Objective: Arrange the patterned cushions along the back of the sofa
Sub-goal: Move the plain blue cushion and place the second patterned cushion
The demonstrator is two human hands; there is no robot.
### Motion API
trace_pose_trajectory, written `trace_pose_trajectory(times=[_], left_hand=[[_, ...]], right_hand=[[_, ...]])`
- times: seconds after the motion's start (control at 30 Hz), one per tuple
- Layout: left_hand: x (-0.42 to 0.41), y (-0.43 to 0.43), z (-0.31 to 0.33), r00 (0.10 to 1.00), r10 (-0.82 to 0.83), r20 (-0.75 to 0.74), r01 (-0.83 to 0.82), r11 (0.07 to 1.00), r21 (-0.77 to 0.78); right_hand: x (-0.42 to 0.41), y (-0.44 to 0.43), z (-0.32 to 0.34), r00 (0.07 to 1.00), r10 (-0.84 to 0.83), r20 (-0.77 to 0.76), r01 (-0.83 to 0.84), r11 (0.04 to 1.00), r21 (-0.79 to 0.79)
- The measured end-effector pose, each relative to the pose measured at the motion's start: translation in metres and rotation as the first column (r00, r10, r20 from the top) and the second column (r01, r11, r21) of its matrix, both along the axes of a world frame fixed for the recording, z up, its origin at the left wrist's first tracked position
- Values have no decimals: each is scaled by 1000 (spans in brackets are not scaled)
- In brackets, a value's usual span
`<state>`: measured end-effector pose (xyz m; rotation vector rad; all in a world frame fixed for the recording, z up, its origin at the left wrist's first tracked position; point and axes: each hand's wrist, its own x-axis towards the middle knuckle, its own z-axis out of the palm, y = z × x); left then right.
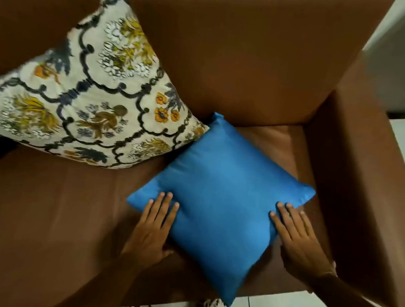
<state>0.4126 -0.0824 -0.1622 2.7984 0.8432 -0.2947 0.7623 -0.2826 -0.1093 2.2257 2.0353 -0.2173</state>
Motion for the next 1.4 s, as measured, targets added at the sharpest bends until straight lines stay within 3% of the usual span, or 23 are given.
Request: trace_pose_trajectory(times=[0.17, 0.33, 0.47, 0.53, 0.67, 0.8, 0.93, 1.07, 1.27, 1.33, 1.4], left_hand=[[36, 9, -9, 961, 248, 119, -258, 964, 72], [37, 25, 19, 934, 269, 233, -258, 963, -78], [49, 48, 66, 834, 313, 455, -264, 950, -168], [63, 69, 97, 800, 281, 529, -250, 959, -131], [120, 121, 157, 779, 350, 521, -314, 936, -159], [189, 176, 190, 794, 339, 504, -304, 940, -153], [234, 215, 190, 854, 328, 405, -237, 937, -257], [255, 226, 175, 824, 403, 398, -290, 904, -315], [261, 213, 172, 830, 441, 342, -344, 887, -307], [256, 203, 183, 811, 423, 404, -349, 904, -247], [246, 191, 196, 771, 339, 539, -308, 939, -151]], right_hand=[[-23, 36, -29, 992, -109, -57, 117, 981, 158], [-15, 49, -15, 967, -106, -231, 153, 969, 193], [9, 74, 29, 894, -137, -426, 266, 928, 259], [27, 93, 58, 866, -175, -468, 351, 879, 322], [67, 144, 117, 794, -258, -551, 548, 696, 464], [125, 206, 155, 809, -258, -528, 562, 603, 566], [175, 246, 148, 811, -338, -479, 574, 622, 533], [194, 271, 119, 738, -457, -496, 658, 649, 382], [196, 280, 106, 702, -543, -461, 692, 672, 263], [189, 279, 116, 642, -556, -528, 746, 611, 264], [174, 276, 129, 564, -498, -659, 814, 471, 340]])
